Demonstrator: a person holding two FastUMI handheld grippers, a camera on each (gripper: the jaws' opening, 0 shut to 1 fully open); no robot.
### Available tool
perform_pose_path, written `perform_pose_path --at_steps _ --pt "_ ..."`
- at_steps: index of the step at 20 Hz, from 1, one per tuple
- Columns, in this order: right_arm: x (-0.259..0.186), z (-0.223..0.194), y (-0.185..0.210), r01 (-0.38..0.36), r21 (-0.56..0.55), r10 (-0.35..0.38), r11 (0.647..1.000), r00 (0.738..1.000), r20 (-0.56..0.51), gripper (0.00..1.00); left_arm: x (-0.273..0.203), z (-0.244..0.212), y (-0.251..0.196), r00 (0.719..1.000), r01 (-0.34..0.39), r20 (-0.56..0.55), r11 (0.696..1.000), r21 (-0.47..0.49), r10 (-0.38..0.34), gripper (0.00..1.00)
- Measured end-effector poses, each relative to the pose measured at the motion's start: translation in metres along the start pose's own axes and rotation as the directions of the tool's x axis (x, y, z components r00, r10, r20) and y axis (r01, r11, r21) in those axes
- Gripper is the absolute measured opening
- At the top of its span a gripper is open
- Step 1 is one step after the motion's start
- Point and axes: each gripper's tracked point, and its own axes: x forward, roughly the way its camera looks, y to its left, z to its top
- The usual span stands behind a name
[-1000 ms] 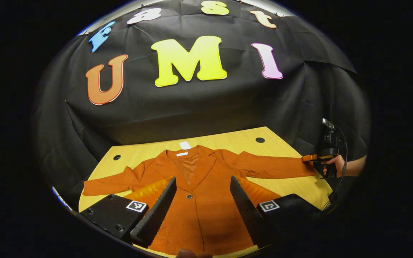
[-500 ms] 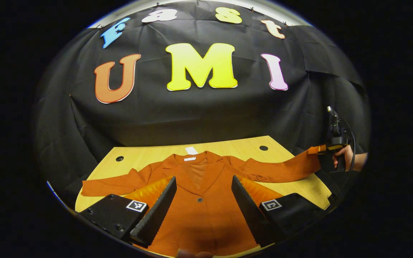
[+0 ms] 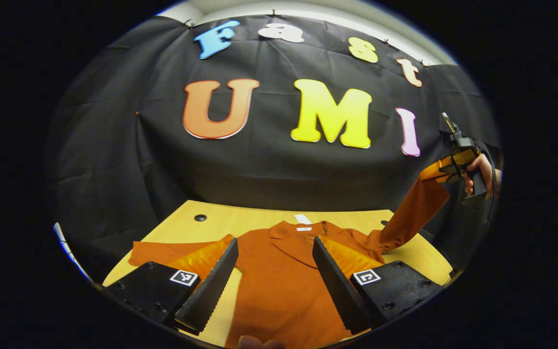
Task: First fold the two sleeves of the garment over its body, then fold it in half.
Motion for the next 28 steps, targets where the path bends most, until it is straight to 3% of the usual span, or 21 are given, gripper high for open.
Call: perform_pose_path --at_steps 5,8,12,15,18,20,22,24,25,28 --pt "0.059 -0.053 0.145 -0.112 -0.085 0.102 0.990 0.988 -0.114 0.02 -0.039 0.005 0.097 0.989 -0.142 0.035 0.987 -0.072 0.145 1.00" --pt "0.105 -0.110 0.200 -0.151 -0.116 0.124 0.982 0.970 -0.209 0.02 -0.065 -0.003 0.145 0.972 -0.227 0.036 0.968 -0.105 0.232 0.97" --pt "0.181 -0.194 0.234 -0.155 -0.149 0.096 0.977 0.935 -0.343 0.03 -0.096 -0.022 0.201 0.941 -0.333 0.010 0.933 -0.138 0.337 0.97" --pt "0.226 -0.250 0.243 -0.112 -0.156 0.036 0.981 0.907 -0.420 0.03 -0.115 -0.036 0.229 0.916 -0.399 -0.023 0.906 -0.142 0.400 0.97" --pt "0.258 -0.293 0.248 -0.097 -0.192 -0.003 0.976 0.887 -0.462 0.03 -0.122 -0.044 0.248 0.899 -0.438 -0.047 0.885 -0.158 0.436 0.97" --pt "0.273 -0.305 0.252 -0.076 -0.187 -0.019 0.979 0.888 -0.460 0.03 -0.122 -0.039 0.253 0.894 -0.447 -0.051 0.881 -0.154 0.445 0.97" --pt "0.283 -0.311 0.261 -0.083 -0.148 0.008 0.985 0.892 -0.451 0.12 -0.113 -0.033 0.256 0.899 -0.436 -0.041 0.886 -0.158 0.435 0.97" --pt "0.280 -0.307 0.268 -0.099 -0.122 0.036 0.988 0.896 -0.442 0.28 -0.101 -0.030 0.259 0.906 -0.422 -0.040 0.894 -0.152 0.421 0.97" --pt "0.278 -0.303 0.270 -0.111 -0.112 0.052 0.988 0.900 -0.432 0.43 -0.093 -0.026 0.257 0.914 -0.404 -0.036 0.902 -0.151 0.404 0.97" --pt "0.253 -0.282 0.282 -0.155 -0.075 0.111 0.985 0.904 -0.412 0.71 -0.060 -0.015 0.255 0.942 -0.333 -0.013 0.929 -0.163 0.335 0.97"
